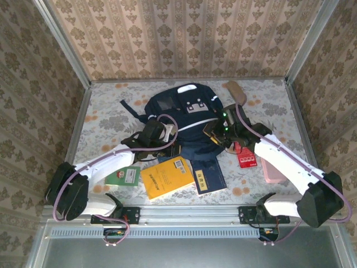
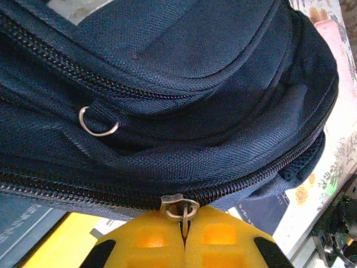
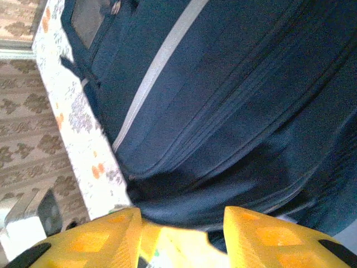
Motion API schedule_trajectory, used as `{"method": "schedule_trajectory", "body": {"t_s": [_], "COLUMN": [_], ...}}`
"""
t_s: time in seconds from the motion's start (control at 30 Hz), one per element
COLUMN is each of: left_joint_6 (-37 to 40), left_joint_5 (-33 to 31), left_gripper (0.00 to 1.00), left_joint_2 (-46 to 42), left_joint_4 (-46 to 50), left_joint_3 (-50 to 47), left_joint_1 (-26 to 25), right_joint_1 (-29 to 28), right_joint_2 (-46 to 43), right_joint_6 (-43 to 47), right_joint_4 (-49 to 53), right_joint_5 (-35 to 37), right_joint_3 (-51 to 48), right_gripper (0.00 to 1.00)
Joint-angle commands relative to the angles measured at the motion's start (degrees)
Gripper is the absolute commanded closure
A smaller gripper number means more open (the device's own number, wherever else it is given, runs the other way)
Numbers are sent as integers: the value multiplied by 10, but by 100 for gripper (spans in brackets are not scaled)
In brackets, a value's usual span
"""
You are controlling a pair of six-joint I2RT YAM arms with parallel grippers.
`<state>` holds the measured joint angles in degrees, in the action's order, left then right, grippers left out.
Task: Pack books, pencil case, and school supplies into a backpack
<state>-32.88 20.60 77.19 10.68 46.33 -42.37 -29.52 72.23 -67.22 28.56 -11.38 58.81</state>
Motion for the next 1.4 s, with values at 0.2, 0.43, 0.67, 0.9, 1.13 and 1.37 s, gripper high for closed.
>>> {"method": "schedule_trajectory", "body": {"t_s": [0.2,0.43,0.67,0.9,1.13,1.37], "left_joint_6": [-15,-10,-3,19,65,67], "left_joint_5": [-11,-18,-19,-34,-73,-55], "left_gripper": [100,100,100,100,100,100], "left_joint_2": [4,3,1,0,1,4], "left_joint_4": [-40,-32,-22,7,81,109], "left_joint_3": [42,47,50,63,94,93], "left_joint_1": [-29,-39,-41,-42,-26,33], "right_joint_1": [-72,-72,-41,-28,-18,2], "right_joint_2": [-10,7,69,87,50,29], "right_joint_6": [-183,-213,-205,-181,-170,-161], "right_joint_4": [-55,-80,-150,-134,-95,-82], "right_joint_5": [-2,25,17,42,84,92], "right_joint_3": [-57,-66,-66,-59,-71,-85], "right_gripper": [54,50,54,99,100,100]}}
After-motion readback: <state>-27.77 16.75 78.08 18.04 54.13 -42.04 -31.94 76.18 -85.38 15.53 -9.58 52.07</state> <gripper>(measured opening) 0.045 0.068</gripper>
